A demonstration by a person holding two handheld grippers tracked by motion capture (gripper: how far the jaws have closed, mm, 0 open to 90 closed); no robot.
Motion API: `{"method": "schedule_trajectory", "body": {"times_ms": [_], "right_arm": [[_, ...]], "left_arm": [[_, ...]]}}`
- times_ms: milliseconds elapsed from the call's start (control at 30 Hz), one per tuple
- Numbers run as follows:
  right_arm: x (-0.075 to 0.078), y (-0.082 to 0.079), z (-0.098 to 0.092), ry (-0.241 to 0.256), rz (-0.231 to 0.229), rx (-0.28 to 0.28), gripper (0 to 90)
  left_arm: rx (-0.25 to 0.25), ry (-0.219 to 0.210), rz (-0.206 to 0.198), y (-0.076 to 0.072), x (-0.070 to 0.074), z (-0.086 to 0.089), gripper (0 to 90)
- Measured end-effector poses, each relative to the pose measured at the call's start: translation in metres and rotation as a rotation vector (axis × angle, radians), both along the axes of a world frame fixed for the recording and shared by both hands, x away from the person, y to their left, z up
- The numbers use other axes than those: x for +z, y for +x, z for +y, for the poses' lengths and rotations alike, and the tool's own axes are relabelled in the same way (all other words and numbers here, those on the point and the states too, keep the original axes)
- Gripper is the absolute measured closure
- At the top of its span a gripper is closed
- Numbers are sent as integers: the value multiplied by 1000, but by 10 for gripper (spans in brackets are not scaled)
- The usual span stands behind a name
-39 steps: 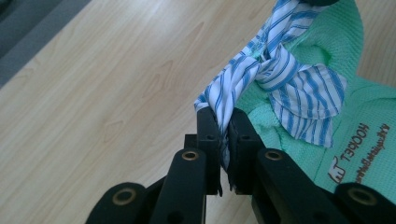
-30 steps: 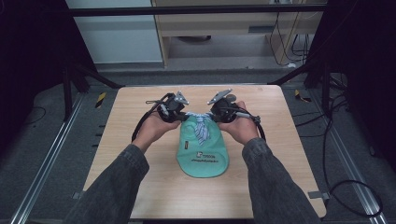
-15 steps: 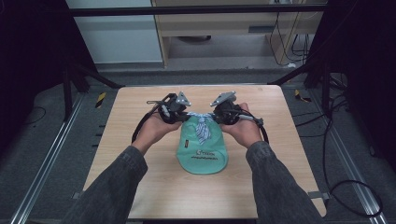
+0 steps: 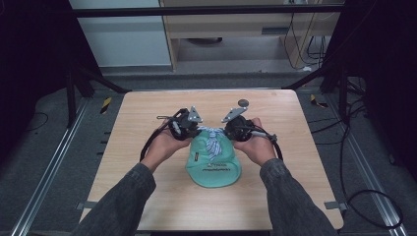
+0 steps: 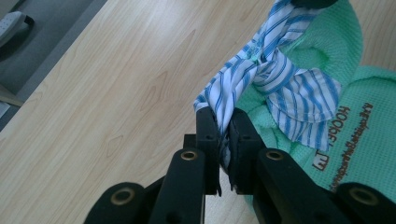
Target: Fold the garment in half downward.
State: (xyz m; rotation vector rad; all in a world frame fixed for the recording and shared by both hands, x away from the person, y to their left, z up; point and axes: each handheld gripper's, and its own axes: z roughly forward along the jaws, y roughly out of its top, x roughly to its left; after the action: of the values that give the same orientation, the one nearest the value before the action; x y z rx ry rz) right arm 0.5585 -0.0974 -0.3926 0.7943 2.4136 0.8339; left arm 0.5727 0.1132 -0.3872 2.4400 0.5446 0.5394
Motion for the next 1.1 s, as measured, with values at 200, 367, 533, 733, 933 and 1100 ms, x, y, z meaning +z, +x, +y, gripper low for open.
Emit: {"method": "schedule_trajectory", "body": {"times_ms": [200, 367, 533, 733, 933, 1100], "right_arm": [[-1, -3, -2, -1, -9, 2, 814], [-4, -8, -5, 5, -5, 8, 803], [-9, -16, -9, 2, -2, 21, 818], [-12, -25, -13, 11, -3, 22, 808], [-16, -33, -13, 12, 0, 33, 797], [-19, -36, -14, 7, 10, 41, 801]], "left_arm": [[1, -7, 1, -4, -5, -2, 841], [-2, -12, 5, -10, -9, -1, 838], [-22, -16, 11, -23, -13, -4, 838], [-34, -17, 12, -35, -17, -5, 834], [-39, -18, 24, -43, -22, -3, 835], [-44, -20, 32, -49, -26, -3, 837]]}}
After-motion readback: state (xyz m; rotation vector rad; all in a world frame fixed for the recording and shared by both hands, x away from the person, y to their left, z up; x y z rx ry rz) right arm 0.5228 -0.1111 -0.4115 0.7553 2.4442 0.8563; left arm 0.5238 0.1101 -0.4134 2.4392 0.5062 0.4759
